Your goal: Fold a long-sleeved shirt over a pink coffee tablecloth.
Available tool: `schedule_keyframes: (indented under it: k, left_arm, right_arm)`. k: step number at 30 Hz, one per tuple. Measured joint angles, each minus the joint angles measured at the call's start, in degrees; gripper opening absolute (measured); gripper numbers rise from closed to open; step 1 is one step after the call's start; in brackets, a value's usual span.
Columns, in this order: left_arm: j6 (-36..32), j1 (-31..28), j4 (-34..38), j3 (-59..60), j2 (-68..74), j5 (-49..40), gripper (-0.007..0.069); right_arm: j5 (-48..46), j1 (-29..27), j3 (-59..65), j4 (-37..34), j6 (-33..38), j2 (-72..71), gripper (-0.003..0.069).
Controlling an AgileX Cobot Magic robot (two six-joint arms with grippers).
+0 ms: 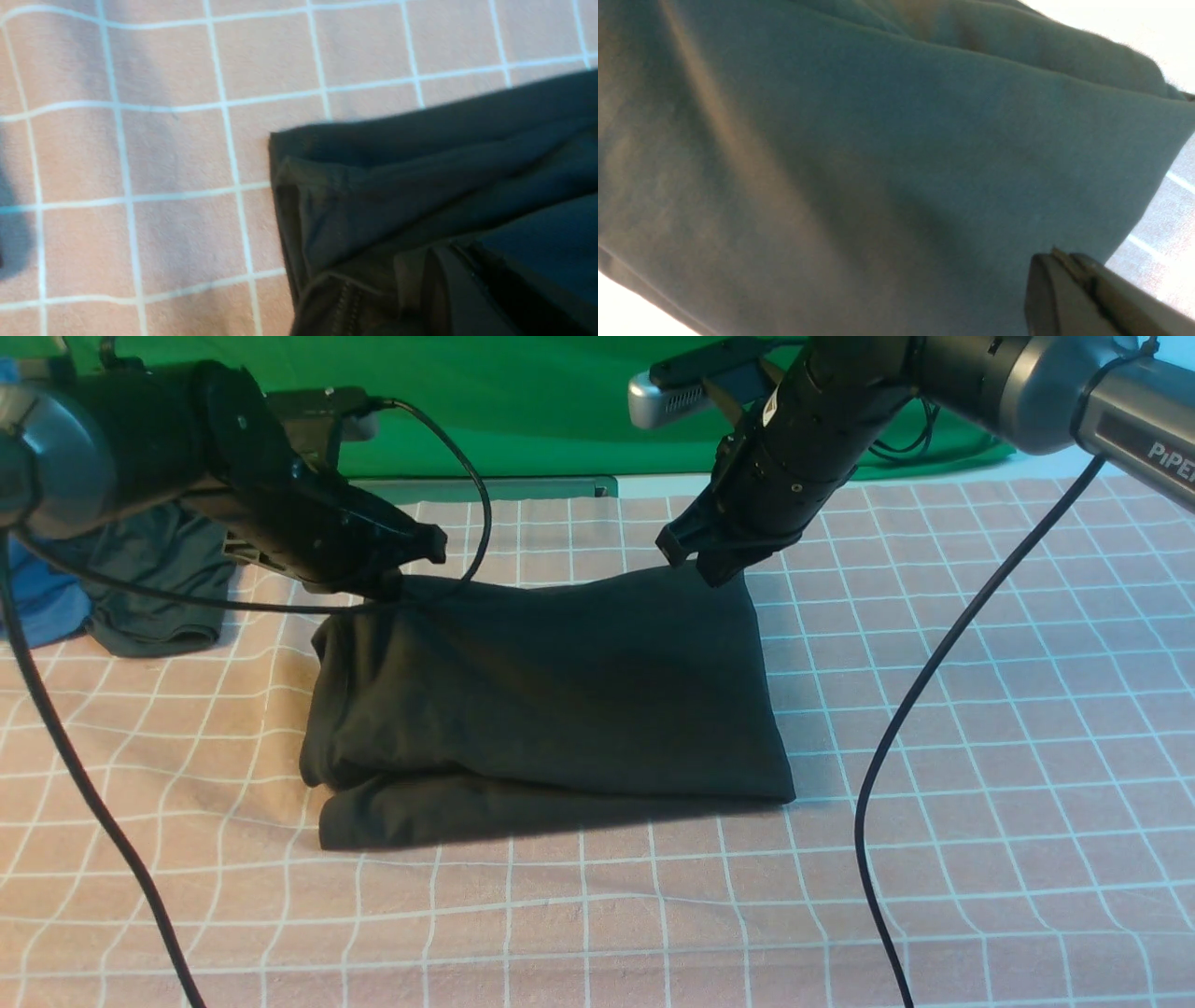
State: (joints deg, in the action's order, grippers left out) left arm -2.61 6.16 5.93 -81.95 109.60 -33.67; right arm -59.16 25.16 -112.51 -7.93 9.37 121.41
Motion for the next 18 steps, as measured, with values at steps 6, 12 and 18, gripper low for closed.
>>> schedule_keyframes:
  k: [6,12,18]
  left_arm:
    - [1.17,0.05,-1.16,0.0,2.81,1.99,0.0024]
    - [3.35,0.04,-3.73,0.0,3.69,6.55,0.0083]
    - [7.4,0.04,-4.21,0.0,0.31,2.65,0.0217]
  right_arm:
    - [0.33,0.0,0.0,0.0,0.0,0.0,0.0036]
    - [0.33,0.0,0.0,0.0,0.0,0.0,0.0036]
    - [-1.61,-0.29,-0.14,0.0,-0.05,0.0,0.0041]
